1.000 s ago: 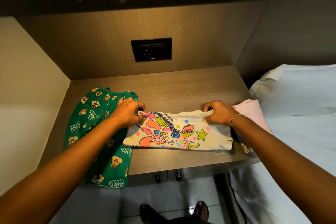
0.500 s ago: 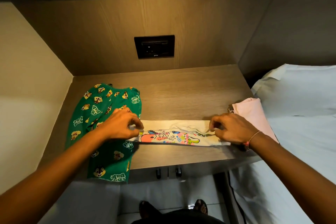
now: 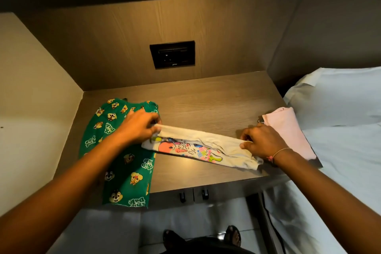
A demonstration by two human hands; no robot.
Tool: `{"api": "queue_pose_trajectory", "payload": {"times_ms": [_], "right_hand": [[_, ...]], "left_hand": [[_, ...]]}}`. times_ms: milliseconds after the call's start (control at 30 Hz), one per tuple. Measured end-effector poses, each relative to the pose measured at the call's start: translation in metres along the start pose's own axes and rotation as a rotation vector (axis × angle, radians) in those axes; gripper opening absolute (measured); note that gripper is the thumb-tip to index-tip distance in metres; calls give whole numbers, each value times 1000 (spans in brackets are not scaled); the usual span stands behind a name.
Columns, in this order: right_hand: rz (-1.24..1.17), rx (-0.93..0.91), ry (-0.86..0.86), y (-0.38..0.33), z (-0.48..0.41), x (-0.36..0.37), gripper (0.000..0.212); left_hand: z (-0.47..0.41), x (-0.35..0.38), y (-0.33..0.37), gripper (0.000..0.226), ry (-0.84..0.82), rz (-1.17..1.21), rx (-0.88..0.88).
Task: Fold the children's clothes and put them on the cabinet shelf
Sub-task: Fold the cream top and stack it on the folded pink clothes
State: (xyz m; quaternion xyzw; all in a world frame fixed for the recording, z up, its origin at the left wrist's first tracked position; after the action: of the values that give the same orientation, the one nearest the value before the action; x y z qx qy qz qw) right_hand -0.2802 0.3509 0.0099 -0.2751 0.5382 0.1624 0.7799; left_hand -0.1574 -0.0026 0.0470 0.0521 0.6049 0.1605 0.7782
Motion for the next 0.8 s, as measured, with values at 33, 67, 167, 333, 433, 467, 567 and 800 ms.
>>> {"api": "queue_pose_trajectory", "payload": {"times_ms": [33,67,167,333,433,467,567,800], "right_hand": [[-41,15,-31,-3,3,1,26],[-80,36,-62,-6,6,2,26],[-181,102,-99,-18,16,8,24],[-385,196,21,-43,39,35,24],[-418,237,107,-56,48,44,25],[-415,239,129,-57,49,45,25],[-448,197,127,-53,52,42,26],[-230,-276,149,-30,79,50,58]], "left_hand": [[-8,-14,5,10,25,12,-3],[-18,-27,10,10,66,10,-1],[-62,-56,38,15,223,-37,-21],[-135,-42,104,26,299,-83,23],[-156,-10,124,26,249,-46,11],[-159,1,126,28,225,-25,14],[-150,22,122,42,183,96,40],[-3,75,96,40,118,213,295]]}}
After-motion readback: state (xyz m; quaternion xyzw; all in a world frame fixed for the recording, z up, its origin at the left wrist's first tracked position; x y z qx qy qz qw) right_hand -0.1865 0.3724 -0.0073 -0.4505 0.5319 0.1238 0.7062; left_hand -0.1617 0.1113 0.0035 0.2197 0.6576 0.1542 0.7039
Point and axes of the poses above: each hand's wrist, its own z-axis away from the middle knuckle, its own x-axis out of the palm, y = z × x, the point moved 3 cm from there along -z, towards the middle knuckle, and after that the axes turned 3 degrees about -y, right-handed, at the moved point
